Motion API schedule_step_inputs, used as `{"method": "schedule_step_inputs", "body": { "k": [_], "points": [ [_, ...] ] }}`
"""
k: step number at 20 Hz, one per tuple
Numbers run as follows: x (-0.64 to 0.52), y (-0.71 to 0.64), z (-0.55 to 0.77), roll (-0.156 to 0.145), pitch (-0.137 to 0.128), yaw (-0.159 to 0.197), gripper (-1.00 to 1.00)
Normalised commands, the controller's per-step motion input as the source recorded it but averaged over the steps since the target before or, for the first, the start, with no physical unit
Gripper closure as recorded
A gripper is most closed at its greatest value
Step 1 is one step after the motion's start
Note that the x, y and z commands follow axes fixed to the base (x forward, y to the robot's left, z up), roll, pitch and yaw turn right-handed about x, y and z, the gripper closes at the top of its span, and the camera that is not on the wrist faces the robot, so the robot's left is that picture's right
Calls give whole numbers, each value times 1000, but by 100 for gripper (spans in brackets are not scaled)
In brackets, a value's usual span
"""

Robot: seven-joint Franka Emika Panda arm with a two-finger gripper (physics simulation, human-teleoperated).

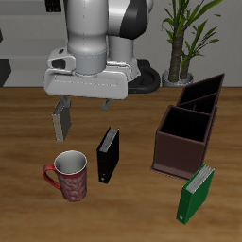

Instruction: Place the red mug into the left desk caddy's right compartment

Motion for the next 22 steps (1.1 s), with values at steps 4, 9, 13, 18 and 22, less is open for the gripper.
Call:
{"method": "schedule_step_inputs", "body": {
  "k": [4,9,13,18,22],
  "points": [
    [211,14,-178,-13,-11,11,-100],
    [86,134,-304,20,13,-7,-100],
    [102,13,-302,30,-21,0,-100],
    [40,-38,-165,-11,7,11,-100],
    [55,-206,-156,-19,0,-8,-100]
  ]
}}
